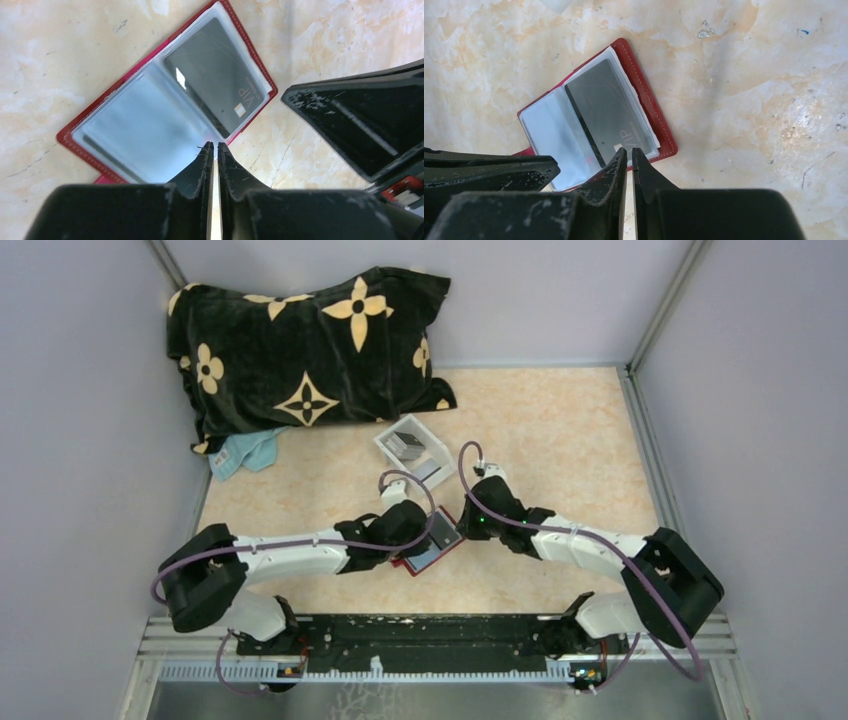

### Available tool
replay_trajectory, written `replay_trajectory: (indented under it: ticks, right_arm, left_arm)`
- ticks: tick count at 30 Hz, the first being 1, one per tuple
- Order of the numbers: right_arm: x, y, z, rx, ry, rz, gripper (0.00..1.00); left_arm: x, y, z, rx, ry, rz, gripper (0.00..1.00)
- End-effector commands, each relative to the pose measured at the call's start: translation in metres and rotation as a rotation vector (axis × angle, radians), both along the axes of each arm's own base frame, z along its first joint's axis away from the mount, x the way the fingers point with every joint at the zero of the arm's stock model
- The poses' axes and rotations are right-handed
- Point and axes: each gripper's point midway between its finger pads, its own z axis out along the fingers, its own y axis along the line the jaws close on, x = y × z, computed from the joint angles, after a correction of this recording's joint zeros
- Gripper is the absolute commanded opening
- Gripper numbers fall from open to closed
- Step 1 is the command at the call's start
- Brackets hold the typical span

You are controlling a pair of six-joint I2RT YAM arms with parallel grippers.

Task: Put the credit cards into the card holder
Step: Turn over the card slot in the card holder.

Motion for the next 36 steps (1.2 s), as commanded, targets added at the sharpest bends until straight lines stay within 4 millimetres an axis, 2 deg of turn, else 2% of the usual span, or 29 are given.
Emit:
replay_trajectory:
  ticks: [1, 3, 7, 11, 21, 36]
  right_arm:
    - [0.011, 0.005, 0.033, 0.02, -0.098, 0.005, 0.14]
    - [0.013, 0.001, 0.032, 0.003, -0.106, 0.002, 0.21]
    - [0.018, -0.007, 0.026, -0.025, -0.107, 0.009, 0.39]
    - [0.021, -0.011, 0.019, -0.012, -0.106, 0.028, 0.52]
    - [0.02, 0.001, -0.002, 0.027, -0.079, 0.108, 0.53]
    - [-0.001, -0.006, -0.046, 0.019, 0.013, 0.129, 0.53]
  left_arm:
    - [-0.01, 0.021, 0.002, 0.026, -0.009, 0.025, 0.13]
    - [-0.014, 0.033, -0.003, 0.03, -0.006, 0.043, 0.19]
    - [-0.025, 0.054, -0.013, 0.019, 0.019, 0.086, 0.39]
    - [-0.033, 0.065, -0.022, 0.006, 0.048, 0.114, 0.49]
    - [-0.037, 0.075, -0.034, 0.04, 0.068, 0.139, 0.5]
    - [-0.034, 0.081, -0.045, 0.089, 0.061, 0.156, 0.5]
